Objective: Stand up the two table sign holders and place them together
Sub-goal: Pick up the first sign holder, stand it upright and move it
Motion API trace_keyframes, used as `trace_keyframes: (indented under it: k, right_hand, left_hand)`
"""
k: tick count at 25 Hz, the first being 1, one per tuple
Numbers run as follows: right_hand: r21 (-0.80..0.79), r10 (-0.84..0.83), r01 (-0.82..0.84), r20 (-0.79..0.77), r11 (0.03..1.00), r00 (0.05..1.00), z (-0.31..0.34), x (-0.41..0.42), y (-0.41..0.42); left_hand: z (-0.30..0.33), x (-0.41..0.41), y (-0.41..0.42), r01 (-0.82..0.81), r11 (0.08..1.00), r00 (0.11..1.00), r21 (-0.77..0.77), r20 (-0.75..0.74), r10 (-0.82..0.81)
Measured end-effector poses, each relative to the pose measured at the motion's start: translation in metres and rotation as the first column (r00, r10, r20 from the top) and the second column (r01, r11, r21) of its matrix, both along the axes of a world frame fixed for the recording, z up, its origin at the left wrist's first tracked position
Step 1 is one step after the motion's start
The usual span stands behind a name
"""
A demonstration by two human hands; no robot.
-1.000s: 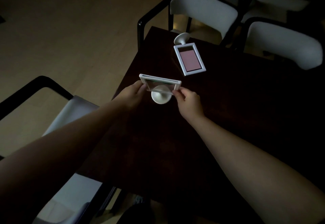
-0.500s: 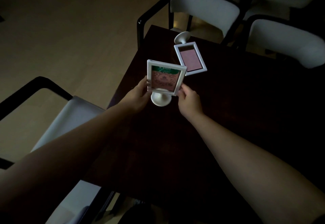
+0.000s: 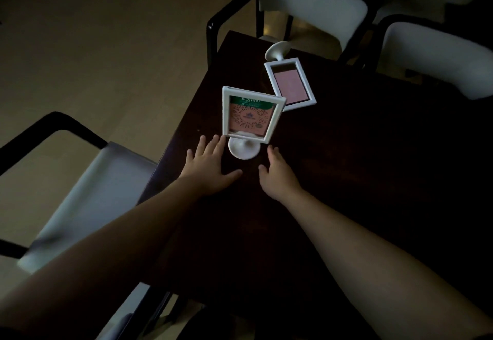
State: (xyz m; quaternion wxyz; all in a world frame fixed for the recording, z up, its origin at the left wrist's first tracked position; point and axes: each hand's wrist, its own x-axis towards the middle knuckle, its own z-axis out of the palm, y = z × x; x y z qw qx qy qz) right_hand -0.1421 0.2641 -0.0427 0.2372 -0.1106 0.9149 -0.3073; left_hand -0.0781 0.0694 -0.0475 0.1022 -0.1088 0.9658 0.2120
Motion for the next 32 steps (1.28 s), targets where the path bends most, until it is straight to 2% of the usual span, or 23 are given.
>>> trace_keyframes:
  k: [8, 13, 22, 32]
  right_hand:
    - [0.183, 0.323, -0.293, -0.162, 0.938, 0.933, -0.009, 0.002, -0.010]
    - [0.290, 0.443, -0.386, -0.162, 0.876, 0.882, -0.015, 0.003, -0.013]
    - [0.319, 0.420, -0.365, -0.122, 0.875, 0.899, -0.014, 0.010, -0.015]
    - [0.327, 0.293, -0.235, -0.138, 0.915, 0.946, -0.017, 0.023, -0.011]
  left_hand:
    - [-0.014, 0.003, 0.008, 0.191, 0.968, 0.981, -0.163, 0.042, -0.187]
    - [-0.021, 0.002, 0.009, 0.261, 0.934, 0.965, -0.243, 0.073, -0.251]
    - [-0.025, 0.003, 0.009, 0.282, 0.931, 0.959, -0.232, 0.066, -0.274]
    - [-0.028, -0.008, 0.007, 0.382, 0.896, 0.924, -0.226, 0.072, -0.376]
